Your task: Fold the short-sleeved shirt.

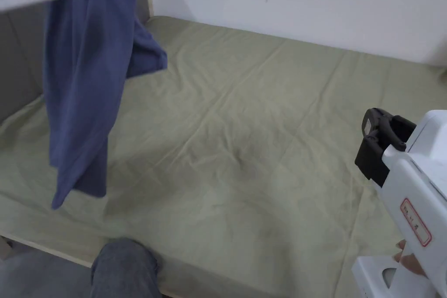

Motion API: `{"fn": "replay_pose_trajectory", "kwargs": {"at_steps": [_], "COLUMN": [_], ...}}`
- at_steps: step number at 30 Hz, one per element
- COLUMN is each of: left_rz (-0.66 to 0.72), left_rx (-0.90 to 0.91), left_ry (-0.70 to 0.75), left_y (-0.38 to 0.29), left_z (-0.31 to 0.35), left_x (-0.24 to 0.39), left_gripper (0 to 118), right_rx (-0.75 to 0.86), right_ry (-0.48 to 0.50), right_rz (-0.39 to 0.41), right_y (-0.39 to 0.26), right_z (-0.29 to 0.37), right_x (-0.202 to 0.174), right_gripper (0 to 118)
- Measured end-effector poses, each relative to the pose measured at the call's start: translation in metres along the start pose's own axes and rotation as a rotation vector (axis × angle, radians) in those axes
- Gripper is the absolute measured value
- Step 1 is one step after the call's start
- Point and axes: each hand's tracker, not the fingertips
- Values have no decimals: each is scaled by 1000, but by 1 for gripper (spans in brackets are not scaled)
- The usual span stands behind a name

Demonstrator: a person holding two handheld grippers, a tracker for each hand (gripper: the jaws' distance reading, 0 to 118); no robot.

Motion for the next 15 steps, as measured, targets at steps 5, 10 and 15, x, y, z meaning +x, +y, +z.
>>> {"fn": "replay_pose_trajectory", "kwargs": {"at_steps": [5,10,15], "left_rz": [-63,-62,-61], "left_rx": [52,8,-92], "left_ry": [-110,-210,-290], "left_y": [43,40,-4], "left_z": [-10,-34,-62], "left_x": [75,140,186], "left_gripper": [0,0,0], "right_rx": [22,31,26], "right_ry": [-90,-174,-247], "right_rz": [-18,-31,-37], "right_y": [3,2,-1], "right_z": [21,42,59], "right_x": [23,44,61], "right_gripper": [0,0,0]}}
